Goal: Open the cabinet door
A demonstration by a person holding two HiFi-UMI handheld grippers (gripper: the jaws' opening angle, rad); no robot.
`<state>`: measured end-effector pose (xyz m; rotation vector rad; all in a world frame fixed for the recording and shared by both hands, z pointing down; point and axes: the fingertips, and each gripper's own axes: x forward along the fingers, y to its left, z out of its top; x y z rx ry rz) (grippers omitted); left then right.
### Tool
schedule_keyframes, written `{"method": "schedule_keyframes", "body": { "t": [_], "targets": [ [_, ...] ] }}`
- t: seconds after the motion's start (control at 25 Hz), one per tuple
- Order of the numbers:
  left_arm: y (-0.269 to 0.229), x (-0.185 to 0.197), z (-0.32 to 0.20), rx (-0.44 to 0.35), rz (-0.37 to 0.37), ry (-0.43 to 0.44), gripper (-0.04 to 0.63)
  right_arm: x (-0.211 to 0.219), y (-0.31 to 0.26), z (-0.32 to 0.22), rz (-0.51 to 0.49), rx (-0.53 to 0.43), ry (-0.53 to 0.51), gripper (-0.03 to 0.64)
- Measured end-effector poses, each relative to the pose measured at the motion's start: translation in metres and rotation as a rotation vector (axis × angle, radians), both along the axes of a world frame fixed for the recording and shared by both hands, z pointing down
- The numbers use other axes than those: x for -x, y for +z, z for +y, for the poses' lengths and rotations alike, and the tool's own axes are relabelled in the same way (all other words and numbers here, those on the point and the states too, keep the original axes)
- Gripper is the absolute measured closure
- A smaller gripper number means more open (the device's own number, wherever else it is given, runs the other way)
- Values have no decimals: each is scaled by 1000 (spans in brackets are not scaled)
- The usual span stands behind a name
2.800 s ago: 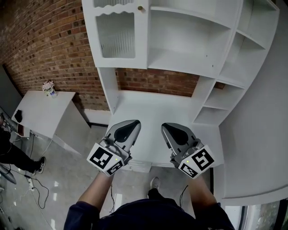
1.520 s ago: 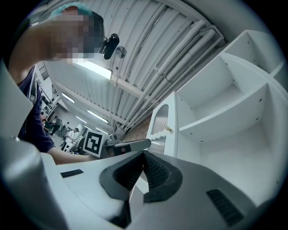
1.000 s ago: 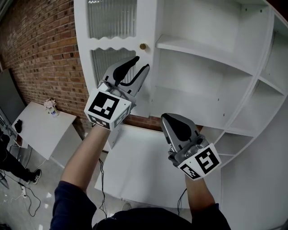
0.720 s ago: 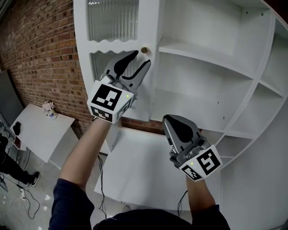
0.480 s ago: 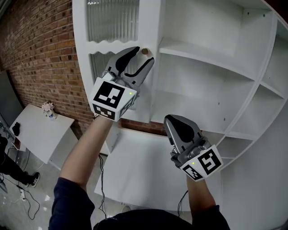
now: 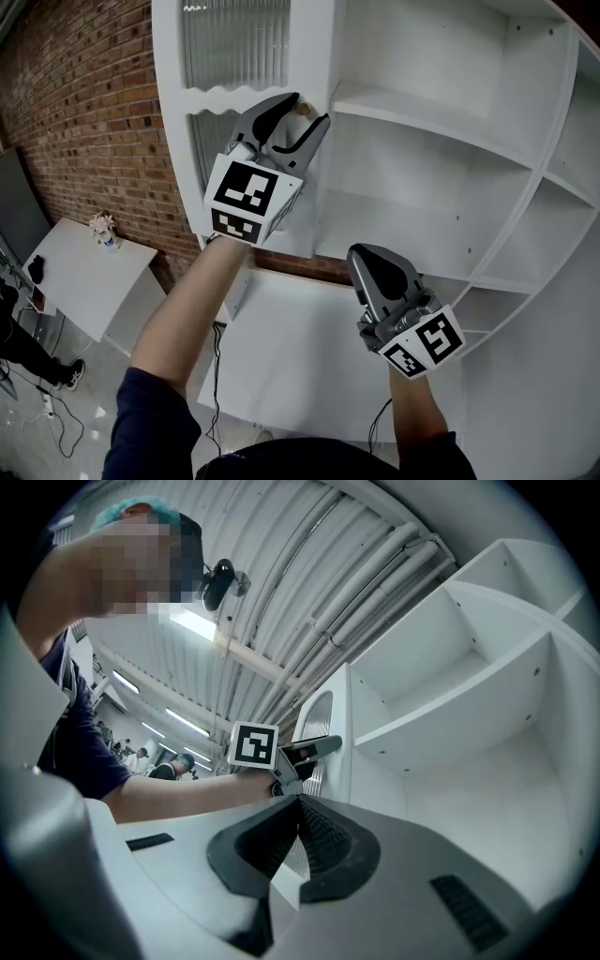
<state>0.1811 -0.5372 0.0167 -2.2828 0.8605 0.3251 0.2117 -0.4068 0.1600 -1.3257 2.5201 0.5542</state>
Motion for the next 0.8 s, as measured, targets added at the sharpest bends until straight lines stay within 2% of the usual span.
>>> {"method": "schedule_keyframes", "body": {
  "t": [0.16,0.52,0.8],
  "targets": [
    [-2,1,-3,0,7,-25,414,-3,1,1,-7,3,6,600],
    [-2,4,-6,-6,11,-63,505,-7,5,1,-15,9,13,600],
    [-1,4,-5,-9,22,-85,509,-9,7,2,-25,16,11,600]
  ]
}}
